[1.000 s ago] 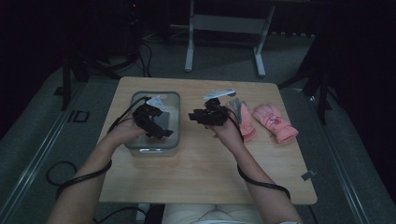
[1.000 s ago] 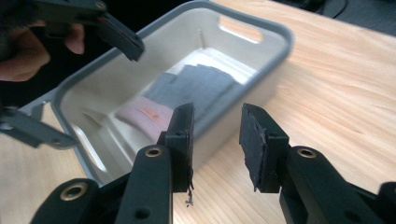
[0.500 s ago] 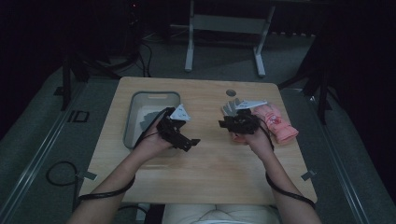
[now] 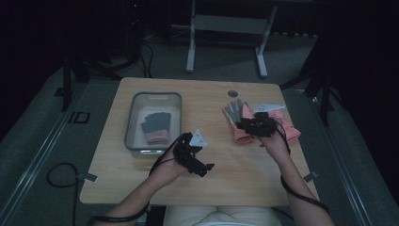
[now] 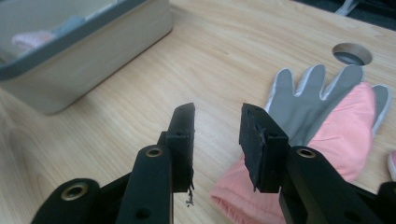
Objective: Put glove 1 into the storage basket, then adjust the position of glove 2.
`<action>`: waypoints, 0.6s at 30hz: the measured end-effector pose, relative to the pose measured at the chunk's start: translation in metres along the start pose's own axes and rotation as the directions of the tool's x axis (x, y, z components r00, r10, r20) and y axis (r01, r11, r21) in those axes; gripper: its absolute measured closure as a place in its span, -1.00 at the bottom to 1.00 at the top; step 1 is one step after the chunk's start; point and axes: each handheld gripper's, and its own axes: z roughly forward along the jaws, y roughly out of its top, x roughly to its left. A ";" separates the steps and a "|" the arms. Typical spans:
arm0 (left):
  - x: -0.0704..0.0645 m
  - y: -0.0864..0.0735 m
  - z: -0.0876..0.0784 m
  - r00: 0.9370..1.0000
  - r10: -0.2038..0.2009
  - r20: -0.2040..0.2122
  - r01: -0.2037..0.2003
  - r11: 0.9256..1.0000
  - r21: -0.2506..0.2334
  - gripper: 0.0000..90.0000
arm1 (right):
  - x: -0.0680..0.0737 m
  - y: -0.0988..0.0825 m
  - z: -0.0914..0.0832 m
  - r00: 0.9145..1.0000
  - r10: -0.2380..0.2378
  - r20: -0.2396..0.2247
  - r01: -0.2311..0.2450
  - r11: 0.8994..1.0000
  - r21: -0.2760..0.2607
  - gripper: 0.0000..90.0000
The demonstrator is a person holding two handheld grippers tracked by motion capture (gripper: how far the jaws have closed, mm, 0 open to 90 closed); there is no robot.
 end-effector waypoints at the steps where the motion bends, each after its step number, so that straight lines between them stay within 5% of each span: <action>1: -0.005 -0.004 0.004 1.000 0.010 0.002 -0.010 1.000 0.016 -0.99 | -0.002 0.000 -0.001 1.000 0.018 -0.006 -0.019 1.000 -0.005 0.46; 4: -0.016 -0.015 0.010 0.999 0.037 -0.033 -0.036 0.999 0.028 -0.99 | -0.005 0.000 -0.003 1.000 0.014 0.025 -0.013 1.000 -0.009 0.46; 11: -0.028 -0.042 0.024 0.994 0.005 -0.111 -0.004 1.000 0.009 -0.99 | -0.014 -0.004 -0.002 0.999 0.024 0.041 -0.024 1.000 -0.008 0.43; 18: -0.032 -0.057 0.028 0.990 -0.025 -0.142 0.020 0.999 -0.033 -0.99 | -0.022 -0.004 -0.002 0.998 0.034 0.058 -0.033 0.999 -0.019 0.40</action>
